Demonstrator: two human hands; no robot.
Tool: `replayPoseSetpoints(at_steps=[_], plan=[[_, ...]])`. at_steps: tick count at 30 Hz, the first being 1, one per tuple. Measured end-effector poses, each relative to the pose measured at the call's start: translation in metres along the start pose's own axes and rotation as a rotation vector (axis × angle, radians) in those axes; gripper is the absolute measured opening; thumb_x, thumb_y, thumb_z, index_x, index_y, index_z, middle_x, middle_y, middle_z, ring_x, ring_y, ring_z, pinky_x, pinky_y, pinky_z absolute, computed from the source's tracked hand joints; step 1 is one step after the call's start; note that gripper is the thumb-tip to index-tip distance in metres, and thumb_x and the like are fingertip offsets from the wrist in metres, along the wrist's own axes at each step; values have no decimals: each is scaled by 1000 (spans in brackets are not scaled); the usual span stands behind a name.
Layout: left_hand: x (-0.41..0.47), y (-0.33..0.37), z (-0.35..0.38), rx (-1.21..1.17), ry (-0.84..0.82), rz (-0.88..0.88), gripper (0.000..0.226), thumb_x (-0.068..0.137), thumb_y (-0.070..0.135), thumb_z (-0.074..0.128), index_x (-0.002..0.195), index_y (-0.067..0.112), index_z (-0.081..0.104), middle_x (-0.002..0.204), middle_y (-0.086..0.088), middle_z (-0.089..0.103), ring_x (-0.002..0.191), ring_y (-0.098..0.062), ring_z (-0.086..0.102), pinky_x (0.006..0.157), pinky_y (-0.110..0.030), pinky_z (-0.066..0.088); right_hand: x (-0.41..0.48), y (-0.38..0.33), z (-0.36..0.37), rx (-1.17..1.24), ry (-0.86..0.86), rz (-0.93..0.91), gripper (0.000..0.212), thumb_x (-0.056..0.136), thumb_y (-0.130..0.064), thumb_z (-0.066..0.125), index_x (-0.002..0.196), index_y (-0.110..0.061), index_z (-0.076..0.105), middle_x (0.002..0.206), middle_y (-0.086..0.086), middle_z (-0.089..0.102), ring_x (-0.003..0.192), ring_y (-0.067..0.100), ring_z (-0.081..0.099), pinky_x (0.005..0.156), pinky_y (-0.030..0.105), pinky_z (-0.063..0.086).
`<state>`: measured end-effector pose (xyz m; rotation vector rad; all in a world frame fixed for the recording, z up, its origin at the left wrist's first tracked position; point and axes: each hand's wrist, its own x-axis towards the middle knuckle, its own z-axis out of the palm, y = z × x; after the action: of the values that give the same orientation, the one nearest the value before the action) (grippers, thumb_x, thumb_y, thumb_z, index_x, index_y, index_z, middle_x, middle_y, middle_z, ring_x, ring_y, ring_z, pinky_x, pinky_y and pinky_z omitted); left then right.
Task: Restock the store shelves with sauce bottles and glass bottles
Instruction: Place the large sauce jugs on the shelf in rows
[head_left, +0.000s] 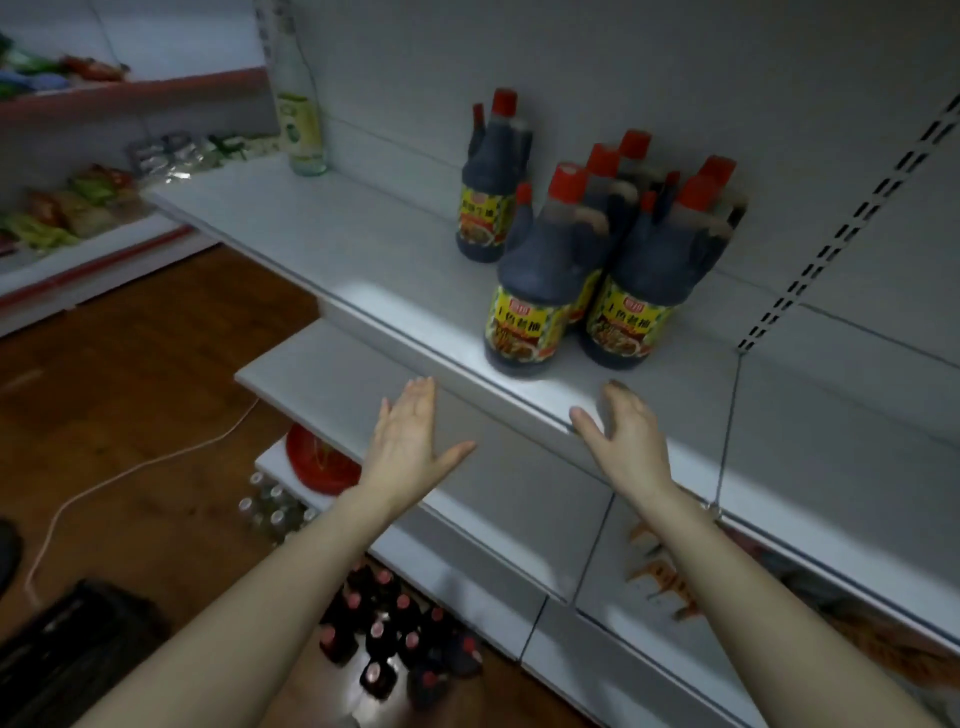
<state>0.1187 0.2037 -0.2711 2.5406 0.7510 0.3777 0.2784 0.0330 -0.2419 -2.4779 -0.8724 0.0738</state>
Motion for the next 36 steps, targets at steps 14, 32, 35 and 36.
replayPoseSetpoints(at_steps=[14, 32, 35, 36], plan=[[-181, -97, 65, 18, -288, -317, 82, 83, 47, 60, 143, 7, 21, 148, -10, 33, 138, -23, 27, 113, -40, 18, -159, 19, 135, 126, -400, 79, 60, 88, -37, 57, 137, -8, 39, 141, 11, 43, 131, 24, 37, 106, 29, 28], [-326, -220, 334, 114, -557, -387, 81, 86, 48, 55, 142, 2, 19, 149, -15, 28, 137, -27, 28, 115, -37, 15, -313, 208, 363, -45, -686, 308, 68, 90, -43, 52, 141, -6, 30, 145, 12, 38, 135, 25, 31, 107, 31, 29], [-334, -251, 405, 116, -568, -380, 83, 85, 47, 56, 143, 2, 17, 150, -14, 25, 138, -27, 25, 113, -37, 16, -316, 241, 415, -32, -615, 254, 53, 90, -31, 57, 131, -1, 44, 132, 16, 51, 123, 26, 44, 89, 9, 27], [-335, -262, 429, 119, -571, -373, 83, 85, 47, 56, 143, 2, 17, 150, -15, 26, 137, -28, 25, 113, -36, 17, -317, 252, 435, -34, -598, 239, 49, 89, -28, 58, 128, -1, 48, 129, 17, 53, 121, 27, 46, 84, 9, 27]])
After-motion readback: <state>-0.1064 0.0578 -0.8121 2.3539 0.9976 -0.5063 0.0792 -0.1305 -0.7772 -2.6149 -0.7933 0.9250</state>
